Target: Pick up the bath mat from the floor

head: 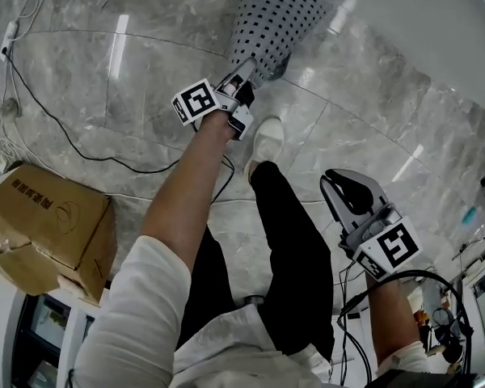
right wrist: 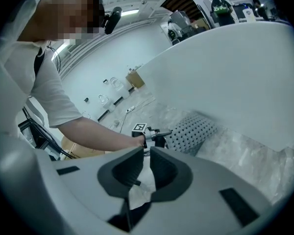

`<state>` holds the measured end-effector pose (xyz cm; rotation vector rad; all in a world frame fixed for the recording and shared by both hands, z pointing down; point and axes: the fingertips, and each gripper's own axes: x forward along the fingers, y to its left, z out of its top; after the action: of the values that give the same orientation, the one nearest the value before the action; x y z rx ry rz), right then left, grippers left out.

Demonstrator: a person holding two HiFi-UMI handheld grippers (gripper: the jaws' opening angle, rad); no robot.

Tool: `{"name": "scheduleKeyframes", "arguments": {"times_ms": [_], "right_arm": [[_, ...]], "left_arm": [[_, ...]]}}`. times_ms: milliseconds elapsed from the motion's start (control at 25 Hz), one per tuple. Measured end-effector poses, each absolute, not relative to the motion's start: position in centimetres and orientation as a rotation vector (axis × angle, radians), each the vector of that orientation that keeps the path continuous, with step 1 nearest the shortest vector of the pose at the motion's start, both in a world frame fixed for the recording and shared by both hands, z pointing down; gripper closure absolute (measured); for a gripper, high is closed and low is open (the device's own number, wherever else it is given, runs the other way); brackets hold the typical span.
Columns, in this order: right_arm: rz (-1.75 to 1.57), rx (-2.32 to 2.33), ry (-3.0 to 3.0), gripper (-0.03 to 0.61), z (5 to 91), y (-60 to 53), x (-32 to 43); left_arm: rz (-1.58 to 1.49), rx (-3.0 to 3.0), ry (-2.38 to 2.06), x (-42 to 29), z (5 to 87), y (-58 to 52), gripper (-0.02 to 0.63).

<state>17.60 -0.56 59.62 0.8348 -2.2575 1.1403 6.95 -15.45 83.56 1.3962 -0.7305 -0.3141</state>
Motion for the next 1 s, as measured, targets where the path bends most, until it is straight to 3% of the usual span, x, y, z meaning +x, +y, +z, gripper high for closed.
{"name": "scheduleKeyframes", "arguments": {"times_ms": [280, 1000], "right_arm": [[1.137, 0.863, -2.269, 0.558, 57.3, -1.9, 17.3], [0.996, 0.949, -2.241, 0.566, 42.4, 0.2, 12.8]], "left_arm": [[-0.316, 1.443, -0.674, 7.8, 77.5, -16.5, 0.598], [-0.180, 1.507, -0.633, 1.6, 57.3, -9.5, 0.598]]}}
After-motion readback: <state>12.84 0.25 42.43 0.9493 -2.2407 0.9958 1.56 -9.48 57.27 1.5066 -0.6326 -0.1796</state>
